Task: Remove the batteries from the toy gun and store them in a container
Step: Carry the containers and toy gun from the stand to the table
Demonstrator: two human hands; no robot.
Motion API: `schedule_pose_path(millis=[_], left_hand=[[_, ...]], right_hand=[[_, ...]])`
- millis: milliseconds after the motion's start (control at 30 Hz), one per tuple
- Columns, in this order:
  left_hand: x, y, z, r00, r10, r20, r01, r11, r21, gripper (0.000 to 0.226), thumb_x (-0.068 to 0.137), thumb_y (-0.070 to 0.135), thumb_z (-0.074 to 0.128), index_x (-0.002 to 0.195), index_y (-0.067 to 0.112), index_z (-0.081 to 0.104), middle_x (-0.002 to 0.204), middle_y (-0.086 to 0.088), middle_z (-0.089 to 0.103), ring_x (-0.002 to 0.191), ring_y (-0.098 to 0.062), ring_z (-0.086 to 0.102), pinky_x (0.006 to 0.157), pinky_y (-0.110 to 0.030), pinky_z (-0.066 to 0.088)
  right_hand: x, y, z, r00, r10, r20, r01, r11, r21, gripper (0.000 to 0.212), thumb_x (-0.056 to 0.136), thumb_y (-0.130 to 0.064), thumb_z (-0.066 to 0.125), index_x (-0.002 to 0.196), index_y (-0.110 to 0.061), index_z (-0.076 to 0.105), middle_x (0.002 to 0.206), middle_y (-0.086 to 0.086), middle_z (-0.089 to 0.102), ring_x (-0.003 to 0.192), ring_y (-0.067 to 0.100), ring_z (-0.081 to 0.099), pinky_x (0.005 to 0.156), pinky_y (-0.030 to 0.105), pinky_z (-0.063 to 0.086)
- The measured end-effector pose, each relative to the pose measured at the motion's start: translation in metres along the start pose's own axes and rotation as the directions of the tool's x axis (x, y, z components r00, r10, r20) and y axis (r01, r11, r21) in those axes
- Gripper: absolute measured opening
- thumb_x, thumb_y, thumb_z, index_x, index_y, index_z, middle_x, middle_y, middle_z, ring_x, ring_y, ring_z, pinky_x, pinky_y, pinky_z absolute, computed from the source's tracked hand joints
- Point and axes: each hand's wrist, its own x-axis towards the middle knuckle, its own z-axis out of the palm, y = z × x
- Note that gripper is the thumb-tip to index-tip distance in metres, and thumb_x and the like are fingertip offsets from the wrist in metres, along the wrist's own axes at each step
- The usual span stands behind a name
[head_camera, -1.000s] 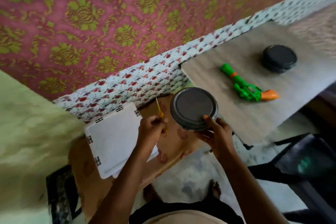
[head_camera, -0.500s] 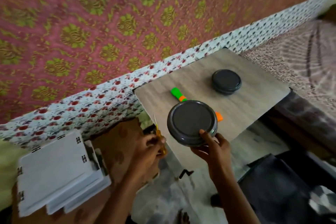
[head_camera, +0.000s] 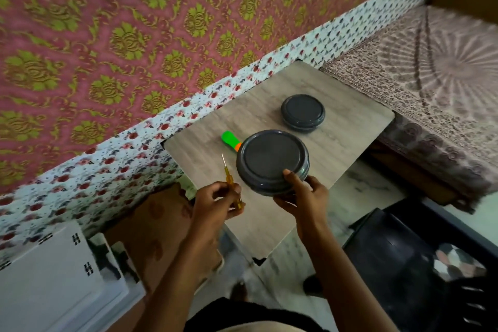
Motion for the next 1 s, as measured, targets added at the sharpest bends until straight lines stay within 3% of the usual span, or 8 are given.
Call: schedule_pose_path(millis=[200,433,567,667,767,867,1000], left_hand=[[0.034,0.011,0.012,1.000,-0.006,0.030,0.007,1.000,-0.026,0.012,0.096,0.003,0.072,0.084,0.001,0.071,0.078,-0.018,0.067,0.073,-0.028,0.067,0.056,-0.029,0.062],[0.076,0.013,0.041,0.999,-0.029,0.014,0.029,0.999,-0.020,0.012,0.095,0.001,0.073,0.083,0.002,0.072,0.078,-0.021,0.065,0.075,-0.032,0.065,0.057,-0.033,0.063],[0.098,0.018,0.067,0.999,-0.043,-0.031,0.042,0.999,-0.003,0.012,0.094,0.001,0.074,0.083,0.004,0.070,0.078,-0.018,0.065,0.069,-0.024,0.063,0.058,-0.031,0.063],[0.117,0.018,0.087,0.997,-0.047,-0.067,0.049,0.999,0.021,0.011,0.092,0.003,0.076,0.083,0.005,0.071,0.074,-0.015,0.066,0.072,-0.023,0.066,0.060,-0.032,0.063],[0.147,0.012,0.120,0.979,-0.080,-0.189,0.085,0.996,0.017,0.019,0.094,0.003,0.075,0.076,0.010,0.072,0.068,-0.008,0.067,0.071,-0.021,0.067,0.061,-0.033,0.064],[0.167,-0.002,0.147,0.938,-0.136,-0.319,0.137,0.990,-0.019,0.028,0.093,0.005,0.076,0.067,0.014,0.074,0.067,-0.008,0.068,0.071,-0.023,0.066,0.073,-0.043,0.065],[0.180,-0.012,0.173,0.905,-0.145,-0.399,0.142,0.989,-0.038,0.025,0.093,0.004,0.076,0.070,0.015,0.076,0.069,-0.008,0.067,0.066,-0.018,0.066,0.071,-0.039,0.064]], right_hand=[[0.028,-0.010,-0.001,0.997,-0.001,-0.071,0.002,1.000,0.025,0.038,0.091,-0.023,0.077,0.119,-0.002,0.064,0.083,0.014,0.078,0.083,0.033,0.078,0.076,0.046,0.065],[0.092,-0.024,0.003,0.995,0.035,-0.095,-0.034,0.999,0.016,0.036,0.092,-0.022,0.075,0.118,0.001,0.064,0.099,0.026,0.073,0.089,0.040,0.075,0.075,0.044,0.063],[0.132,-0.026,0.002,0.995,0.071,-0.063,-0.071,0.997,-0.001,0.030,0.094,-0.021,0.072,0.117,-0.003,0.065,0.102,0.024,0.072,0.097,0.043,0.073,0.082,0.049,0.064],[0.163,-0.027,0.003,0.995,0.097,-0.030,-0.097,0.995,-0.008,0.036,0.094,-0.020,0.072,0.125,-0.005,0.063,0.108,0.027,0.070,0.095,0.042,0.073,0.075,0.044,0.064],[0.221,-0.037,-0.004,0.986,0.169,0.013,-0.169,0.985,-0.023,0.038,0.093,-0.018,0.073,0.126,-0.004,0.061,0.105,0.024,0.071,0.094,0.040,0.073,0.069,0.038,0.062],[0.272,-0.047,-0.009,0.972,0.233,0.036,-0.231,0.971,-0.060,0.037,0.093,-0.017,0.074,0.125,-0.004,0.061,0.107,0.025,0.071,0.098,0.043,0.073,0.071,0.039,0.062],[0.316,-0.059,-0.011,0.960,0.271,0.072,-0.263,0.959,-0.102,0.036,0.093,-0.016,0.073,0.125,-0.004,0.061,0.110,0.024,0.070,0.101,0.044,0.072,0.075,0.043,0.063]])
